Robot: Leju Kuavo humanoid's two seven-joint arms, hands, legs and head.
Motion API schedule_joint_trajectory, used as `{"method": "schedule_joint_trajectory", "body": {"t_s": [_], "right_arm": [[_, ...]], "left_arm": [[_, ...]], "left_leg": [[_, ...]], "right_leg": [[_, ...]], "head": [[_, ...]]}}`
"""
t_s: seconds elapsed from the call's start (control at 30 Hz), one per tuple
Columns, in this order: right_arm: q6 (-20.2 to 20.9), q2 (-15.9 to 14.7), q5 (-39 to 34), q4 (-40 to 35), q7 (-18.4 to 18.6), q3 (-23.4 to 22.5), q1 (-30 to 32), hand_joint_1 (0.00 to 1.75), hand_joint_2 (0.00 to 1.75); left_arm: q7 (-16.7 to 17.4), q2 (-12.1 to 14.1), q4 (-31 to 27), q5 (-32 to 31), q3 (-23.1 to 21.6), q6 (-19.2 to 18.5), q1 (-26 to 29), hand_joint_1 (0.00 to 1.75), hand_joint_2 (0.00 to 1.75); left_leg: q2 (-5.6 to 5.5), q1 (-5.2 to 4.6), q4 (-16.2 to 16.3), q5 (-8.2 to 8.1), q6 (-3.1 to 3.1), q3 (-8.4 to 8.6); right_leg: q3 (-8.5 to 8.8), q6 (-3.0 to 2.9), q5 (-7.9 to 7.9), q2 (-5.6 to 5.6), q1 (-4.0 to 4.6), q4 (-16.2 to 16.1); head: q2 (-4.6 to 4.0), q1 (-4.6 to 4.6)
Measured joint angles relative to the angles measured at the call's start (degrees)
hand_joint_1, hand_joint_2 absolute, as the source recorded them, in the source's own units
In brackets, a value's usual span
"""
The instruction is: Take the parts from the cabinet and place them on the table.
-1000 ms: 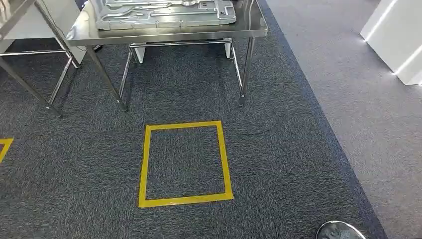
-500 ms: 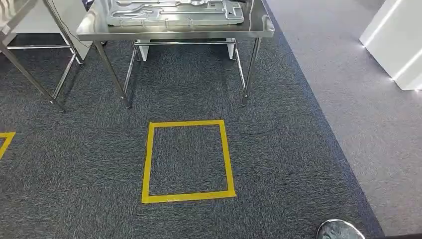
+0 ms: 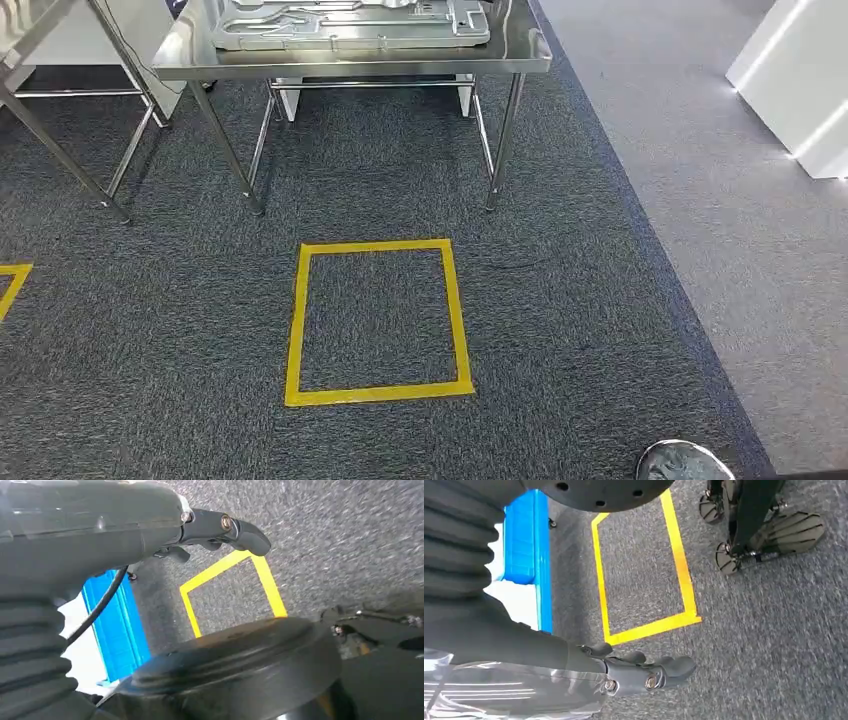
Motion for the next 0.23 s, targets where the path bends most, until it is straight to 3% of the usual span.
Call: {"method": "schedule_joint_trajectory", "body": {"t_s": [0.23], "right_arm": [[0.07,0.07,0.5,0.0,0.44,0.0,0.0,0.0,1.75]], "left_arm": [[0.72,0.26,0.04,0.02,0.0,0.07,-1.08,0.0,1.75]], "left_leg": [[-0.09,0.01,-0.01,0.1,-0.15,-0.06]], "right_leg": [[-0.08,-0.04,-0.02,-0.03,0.0,0.12]], "head": [[0.0,0.0]]}}
